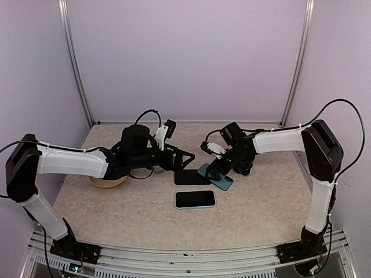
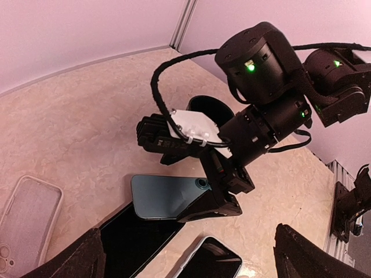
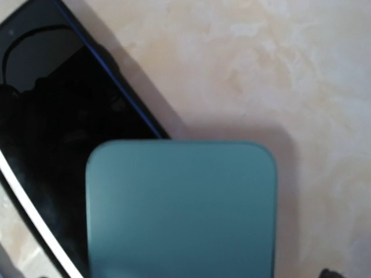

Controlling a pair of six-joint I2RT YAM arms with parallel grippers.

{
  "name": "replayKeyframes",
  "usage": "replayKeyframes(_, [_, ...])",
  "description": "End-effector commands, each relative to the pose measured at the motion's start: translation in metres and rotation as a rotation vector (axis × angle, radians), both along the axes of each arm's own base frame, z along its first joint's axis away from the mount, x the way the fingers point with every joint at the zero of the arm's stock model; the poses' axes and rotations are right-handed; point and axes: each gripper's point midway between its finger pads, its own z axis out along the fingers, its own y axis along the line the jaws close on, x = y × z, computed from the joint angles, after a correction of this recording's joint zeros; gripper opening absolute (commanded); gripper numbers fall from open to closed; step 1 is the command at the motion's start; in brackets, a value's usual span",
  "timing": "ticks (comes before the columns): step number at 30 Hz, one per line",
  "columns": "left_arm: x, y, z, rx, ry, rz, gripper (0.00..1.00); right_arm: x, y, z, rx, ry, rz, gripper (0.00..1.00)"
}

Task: Put the phone into the phone case
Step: Pick up the phone.

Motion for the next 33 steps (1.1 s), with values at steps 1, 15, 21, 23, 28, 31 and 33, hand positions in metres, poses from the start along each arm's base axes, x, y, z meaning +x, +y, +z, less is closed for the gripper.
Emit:
replayKeyframes(1, [-0.006,0.003,0.016,-0.037,-0.027,0.015,0.99,0.001,0.005,-0.005,-0.014,0.034,0.025,1.00])
replayKeyframes(15, [-0.013,0.009,0.017,-0.037,-0.024,0.017,0.99,0.010,0.008,-0.019,-0.057,0.043,0.032,1.00])
replayKeyframes(21, [-0.013,0.009,0.017,-0.036,-0.023,0.020,0.99,0.011,0.008,-0.022,-0.065,0.045,0.037,1.00])
replayKeyframes(23, [-0.012,0.009,0.016,-0.035,-0.022,0.022,0.99,0.010,0.010,-0.021,-0.061,0.043,0.042,1.00])
replayKeyframes(28, [-0.012,0.009,0.013,-0.032,-0.017,0.026,0.99,0.010,0.011,-0.019,-0.057,0.027,0.042,0.99])
replayKeyframes(31, [-0.012,0.010,0.010,-0.031,-0.011,0.028,0.99,0.011,0.011,-0.021,-0.068,0.013,0.035,0.99])
replayKeyframes(33, [-0.012,0.010,0.009,-0.031,-0.008,0.029,0.99,0.011,0.010,-0.025,-0.080,0.012,0.030,0.99])
